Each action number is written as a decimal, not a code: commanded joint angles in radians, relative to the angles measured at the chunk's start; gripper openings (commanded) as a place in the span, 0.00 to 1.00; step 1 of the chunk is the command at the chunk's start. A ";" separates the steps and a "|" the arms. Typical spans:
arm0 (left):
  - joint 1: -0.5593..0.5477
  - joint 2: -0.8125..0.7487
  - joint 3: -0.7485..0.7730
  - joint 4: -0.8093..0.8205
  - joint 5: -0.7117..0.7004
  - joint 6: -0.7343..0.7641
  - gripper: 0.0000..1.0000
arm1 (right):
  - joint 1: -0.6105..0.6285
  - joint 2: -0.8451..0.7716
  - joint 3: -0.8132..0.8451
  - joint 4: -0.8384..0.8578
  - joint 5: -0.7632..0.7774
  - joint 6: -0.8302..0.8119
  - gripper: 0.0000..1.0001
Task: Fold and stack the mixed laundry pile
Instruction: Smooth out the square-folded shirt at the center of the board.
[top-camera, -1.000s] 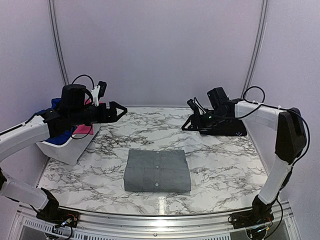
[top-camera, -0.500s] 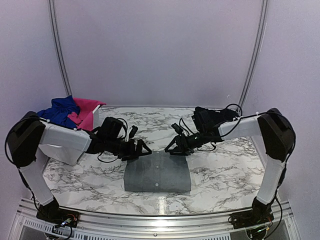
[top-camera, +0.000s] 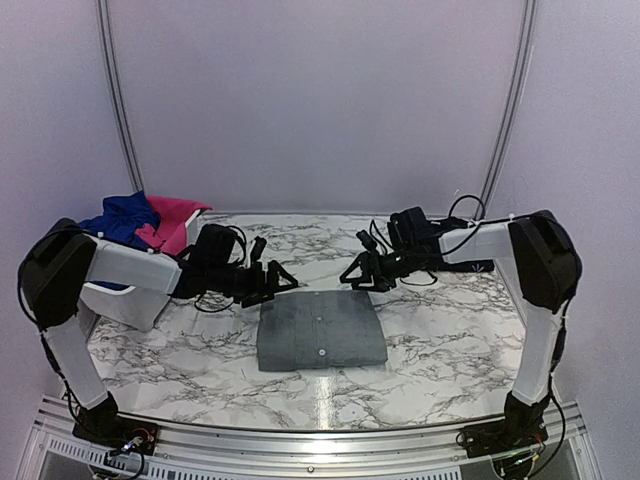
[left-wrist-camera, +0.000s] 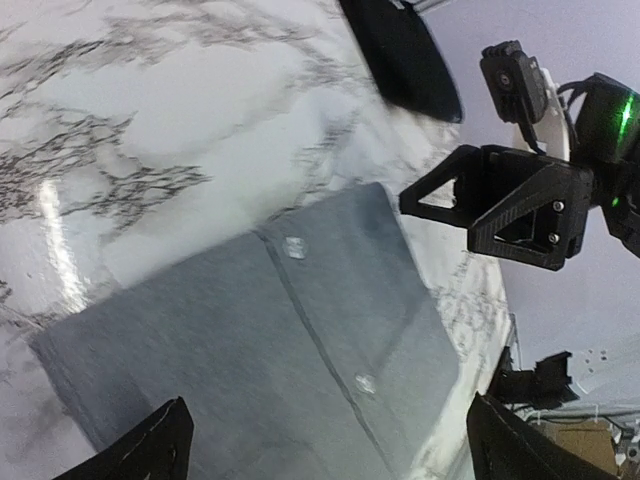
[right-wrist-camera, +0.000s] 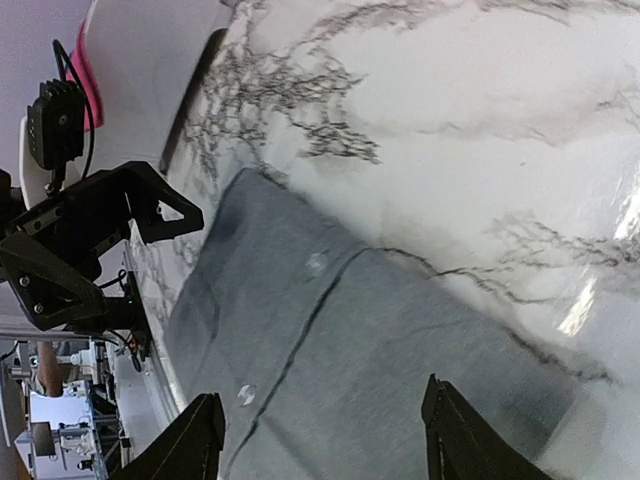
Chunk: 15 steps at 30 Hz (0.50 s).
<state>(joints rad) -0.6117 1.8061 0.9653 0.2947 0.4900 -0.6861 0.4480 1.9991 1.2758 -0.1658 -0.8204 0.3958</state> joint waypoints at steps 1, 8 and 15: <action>-0.072 -0.213 -0.070 -0.024 0.059 0.010 0.99 | 0.074 -0.226 -0.099 0.005 -0.017 0.086 0.66; -0.222 -0.196 -0.093 0.054 0.066 -0.116 0.99 | 0.243 -0.280 -0.318 0.353 -0.066 0.381 0.66; -0.212 0.006 -0.236 0.487 0.095 -0.368 0.99 | 0.223 -0.136 -0.505 0.681 -0.087 0.575 0.66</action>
<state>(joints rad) -0.8413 1.6989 0.8150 0.5167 0.5636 -0.8921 0.7033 1.7943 0.8368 0.2863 -0.8936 0.8261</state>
